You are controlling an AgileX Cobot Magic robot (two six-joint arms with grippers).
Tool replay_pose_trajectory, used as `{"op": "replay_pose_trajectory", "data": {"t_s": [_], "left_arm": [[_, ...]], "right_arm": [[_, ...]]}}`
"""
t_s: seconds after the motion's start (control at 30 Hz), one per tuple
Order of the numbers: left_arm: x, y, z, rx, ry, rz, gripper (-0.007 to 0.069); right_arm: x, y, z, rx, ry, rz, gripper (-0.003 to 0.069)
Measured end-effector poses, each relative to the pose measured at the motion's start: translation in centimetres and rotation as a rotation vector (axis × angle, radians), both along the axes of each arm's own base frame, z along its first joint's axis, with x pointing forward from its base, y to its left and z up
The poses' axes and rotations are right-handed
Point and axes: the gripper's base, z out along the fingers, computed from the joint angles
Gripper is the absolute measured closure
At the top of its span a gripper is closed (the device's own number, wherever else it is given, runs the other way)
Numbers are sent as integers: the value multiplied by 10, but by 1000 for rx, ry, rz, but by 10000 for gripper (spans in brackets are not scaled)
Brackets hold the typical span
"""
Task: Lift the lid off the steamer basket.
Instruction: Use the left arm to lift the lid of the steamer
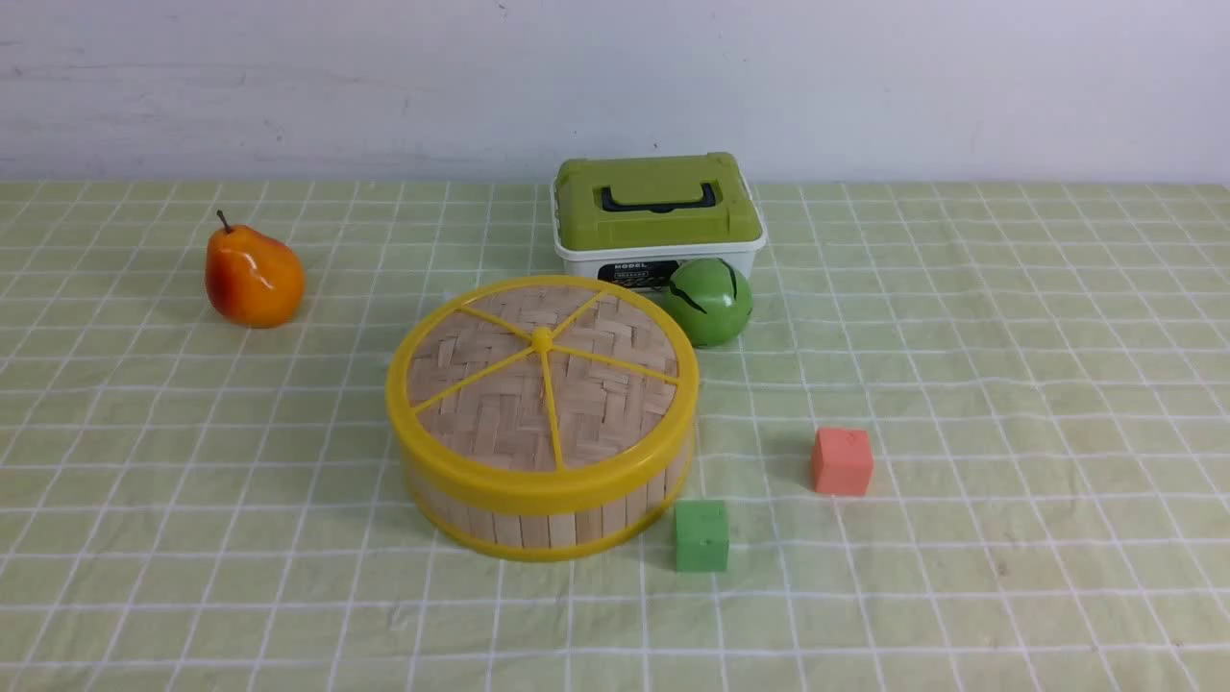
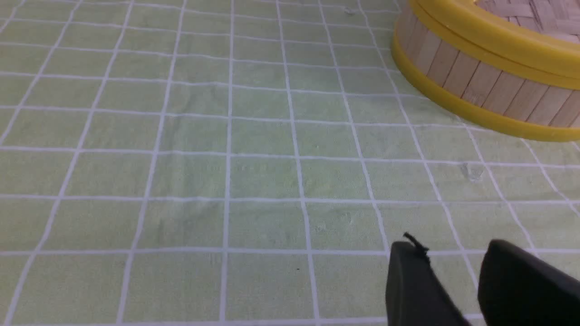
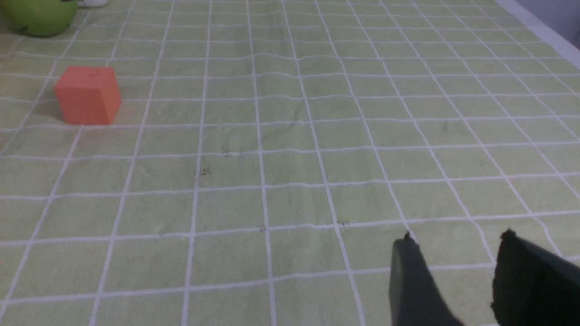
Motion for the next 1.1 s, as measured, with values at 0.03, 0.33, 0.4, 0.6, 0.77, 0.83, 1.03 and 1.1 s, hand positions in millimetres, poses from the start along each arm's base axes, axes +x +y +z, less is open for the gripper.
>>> {"op": "replay_pose_trajectory", "data": {"t_s": [0.03, 0.33, 0.4, 0.6, 0.77, 0.83, 1.03, 1.1], "left_arm": [[0, 0, 0, 0, 0, 0, 403], [0, 0, 0, 0, 0, 0, 403], [0, 0, 0, 0, 0, 0, 403], [0, 0, 0, 0, 0, 0, 403], [0, 0, 0, 0, 0, 0, 395], [0, 0, 0, 1, 0, 0, 391], [0, 0, 0, 1, 0, 0, 388], [0, 0, 0, 1, 0, 0, 386]], "right_arm": [[0, 0, 0, 0, 0, 0, 418], [0, 0, 0, 0, 0, 0, 418], [0, 0, 0, 0, 0, 0, 418], [0, 0, 0, 0, 0, 0, 418], [0, 0, 0, 0, 0, 0, 418], [0, 0, 0, 0, 0, 0, 418], [0, 0, 0, 0, 0, 0, 418], [0, 0, 0, 0, 0, 0, 418]]}}
